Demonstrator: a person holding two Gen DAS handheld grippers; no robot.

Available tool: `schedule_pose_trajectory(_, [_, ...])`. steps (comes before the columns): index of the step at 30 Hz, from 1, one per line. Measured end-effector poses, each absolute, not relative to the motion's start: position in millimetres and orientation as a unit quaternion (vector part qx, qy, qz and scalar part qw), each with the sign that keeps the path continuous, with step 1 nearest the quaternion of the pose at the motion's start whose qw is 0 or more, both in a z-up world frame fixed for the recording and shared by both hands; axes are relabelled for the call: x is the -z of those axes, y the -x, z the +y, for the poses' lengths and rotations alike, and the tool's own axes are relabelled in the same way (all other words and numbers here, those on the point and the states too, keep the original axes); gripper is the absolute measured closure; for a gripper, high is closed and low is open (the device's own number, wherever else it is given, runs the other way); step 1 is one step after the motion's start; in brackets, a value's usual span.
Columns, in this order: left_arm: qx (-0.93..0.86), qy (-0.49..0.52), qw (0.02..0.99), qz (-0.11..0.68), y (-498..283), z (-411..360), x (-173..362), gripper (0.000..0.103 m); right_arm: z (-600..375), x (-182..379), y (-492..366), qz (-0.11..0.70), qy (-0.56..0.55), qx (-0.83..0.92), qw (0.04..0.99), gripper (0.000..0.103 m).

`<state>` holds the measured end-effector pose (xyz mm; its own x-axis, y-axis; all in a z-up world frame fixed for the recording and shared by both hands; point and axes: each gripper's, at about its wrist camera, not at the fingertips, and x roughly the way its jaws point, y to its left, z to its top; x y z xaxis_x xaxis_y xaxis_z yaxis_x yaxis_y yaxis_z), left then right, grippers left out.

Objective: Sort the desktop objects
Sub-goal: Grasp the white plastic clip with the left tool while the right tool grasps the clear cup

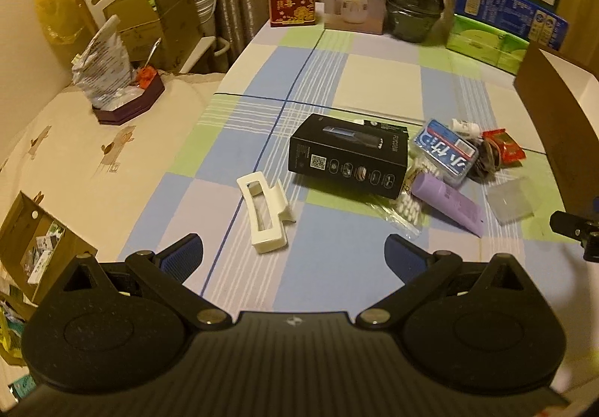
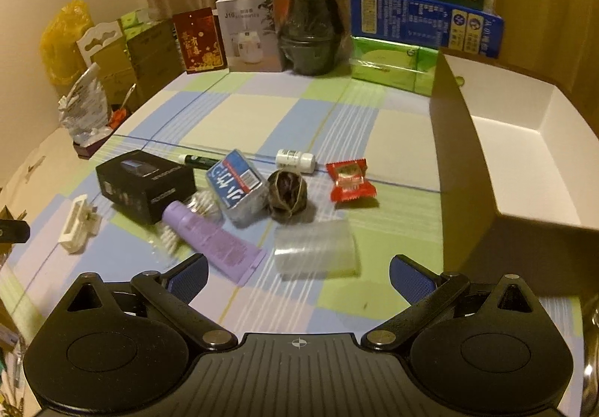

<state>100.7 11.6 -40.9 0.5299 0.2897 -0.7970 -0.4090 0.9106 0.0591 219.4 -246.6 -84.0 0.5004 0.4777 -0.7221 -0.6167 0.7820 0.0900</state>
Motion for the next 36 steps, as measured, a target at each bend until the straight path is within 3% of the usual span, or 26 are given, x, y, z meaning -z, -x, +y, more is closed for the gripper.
schedule_pose_trajectory(5, [-0.227,0.08,0.864,0.443,-110,9,52,0.002,-245,99,-241,0.389,0.1,-0.33,0.854,0.002])
schedule_pose_trajectory(16, [-0.269,0.094,0.849,0.445,-117,2,68,0.002,-240,131,-272,0.403,0.115,-0.351,0.837,0.017])
schedule_pose_trajectory(36, [-0.242,0.069,0.844,0.473,-155,40,92,0.003,-214,152,-284,0.418,0.129,-0.319,0.841,0.018])
